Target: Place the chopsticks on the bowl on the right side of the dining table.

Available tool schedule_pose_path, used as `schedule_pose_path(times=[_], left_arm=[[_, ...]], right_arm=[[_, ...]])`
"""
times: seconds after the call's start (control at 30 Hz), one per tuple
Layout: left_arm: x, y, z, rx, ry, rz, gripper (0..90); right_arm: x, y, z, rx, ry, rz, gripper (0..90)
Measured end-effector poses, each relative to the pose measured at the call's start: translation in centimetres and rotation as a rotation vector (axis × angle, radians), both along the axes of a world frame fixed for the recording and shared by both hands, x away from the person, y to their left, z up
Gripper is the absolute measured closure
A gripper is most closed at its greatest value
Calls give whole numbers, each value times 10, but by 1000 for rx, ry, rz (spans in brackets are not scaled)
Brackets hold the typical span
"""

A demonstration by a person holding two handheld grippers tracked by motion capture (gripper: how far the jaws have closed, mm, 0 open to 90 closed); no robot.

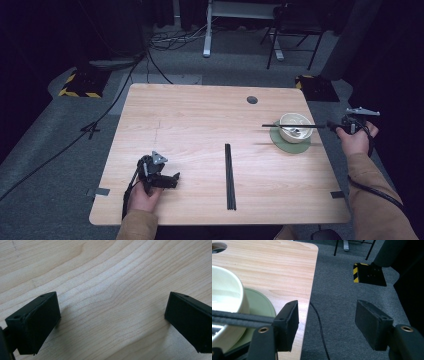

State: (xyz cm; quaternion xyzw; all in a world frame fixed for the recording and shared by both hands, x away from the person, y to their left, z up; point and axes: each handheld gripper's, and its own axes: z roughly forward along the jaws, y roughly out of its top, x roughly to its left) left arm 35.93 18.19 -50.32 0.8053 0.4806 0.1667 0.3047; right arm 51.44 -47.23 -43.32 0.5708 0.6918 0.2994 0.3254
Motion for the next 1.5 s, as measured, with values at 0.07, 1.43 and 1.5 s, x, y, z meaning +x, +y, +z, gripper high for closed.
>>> schedule_pose_path(times=[0.07,1.43,1.5], left_arm=[[0,0,0,-3,2,-1,4],[1,-1,0,-3,-4,3,4],[1,-1,0,-2,-4,3,4]], right_arm=[[3,1,-1,-1,-1,4,359],[-60,53,51,114,2,257,288],[-65,59,53,123,4,286,286]])
